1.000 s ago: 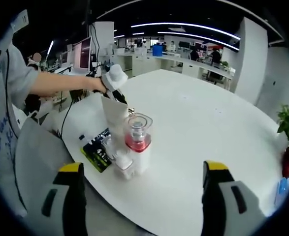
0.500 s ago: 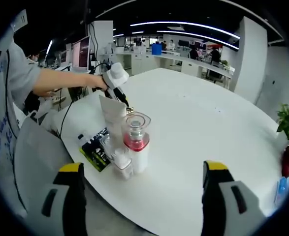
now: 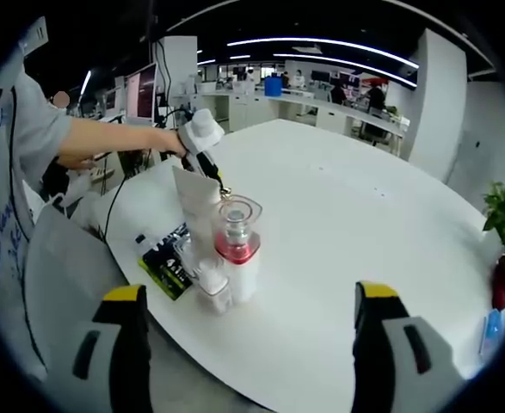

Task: Arrange the skincare products in the storage area until every visible bottle or jar stands upright without overlapping.

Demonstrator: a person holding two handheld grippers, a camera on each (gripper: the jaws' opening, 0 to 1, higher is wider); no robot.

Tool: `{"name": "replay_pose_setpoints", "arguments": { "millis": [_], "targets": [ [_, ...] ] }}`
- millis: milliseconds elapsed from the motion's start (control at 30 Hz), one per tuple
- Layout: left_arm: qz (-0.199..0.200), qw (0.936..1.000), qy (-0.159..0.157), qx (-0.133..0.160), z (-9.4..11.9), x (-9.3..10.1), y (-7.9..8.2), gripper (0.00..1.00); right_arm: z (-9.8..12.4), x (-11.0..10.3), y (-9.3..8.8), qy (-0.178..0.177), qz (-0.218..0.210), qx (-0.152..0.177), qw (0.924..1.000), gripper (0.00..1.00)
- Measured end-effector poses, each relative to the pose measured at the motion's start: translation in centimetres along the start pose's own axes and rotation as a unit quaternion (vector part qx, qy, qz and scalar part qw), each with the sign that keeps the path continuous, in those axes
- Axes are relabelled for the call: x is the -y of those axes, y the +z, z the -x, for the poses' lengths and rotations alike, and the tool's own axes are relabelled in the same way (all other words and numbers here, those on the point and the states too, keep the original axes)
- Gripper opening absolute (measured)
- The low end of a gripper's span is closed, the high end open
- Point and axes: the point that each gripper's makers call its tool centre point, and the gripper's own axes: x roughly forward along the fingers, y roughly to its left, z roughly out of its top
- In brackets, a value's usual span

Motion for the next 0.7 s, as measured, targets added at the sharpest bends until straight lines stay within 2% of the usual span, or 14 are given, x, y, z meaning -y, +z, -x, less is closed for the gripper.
{"name": "replay_pose_setpoints", "arguments": {
  "millis": [467, 700],
  "targets": [
    [-0.036, 0.9992, -0.012, -0.011, 1.3, 0.5, -1.4, 0.36, -0.6, -0.7, 1.1, 0.016, 0.013, 0.009, 0.9997, 1.0],
    [-0.068, 0.9973, -0.021, -0.018, 1.8, 1.3, -2.0, 0.36, -0.5, -0.8, 1.4, 0.019, 0.019, 0.012, 0.9996, 1.0]
  ]
}}
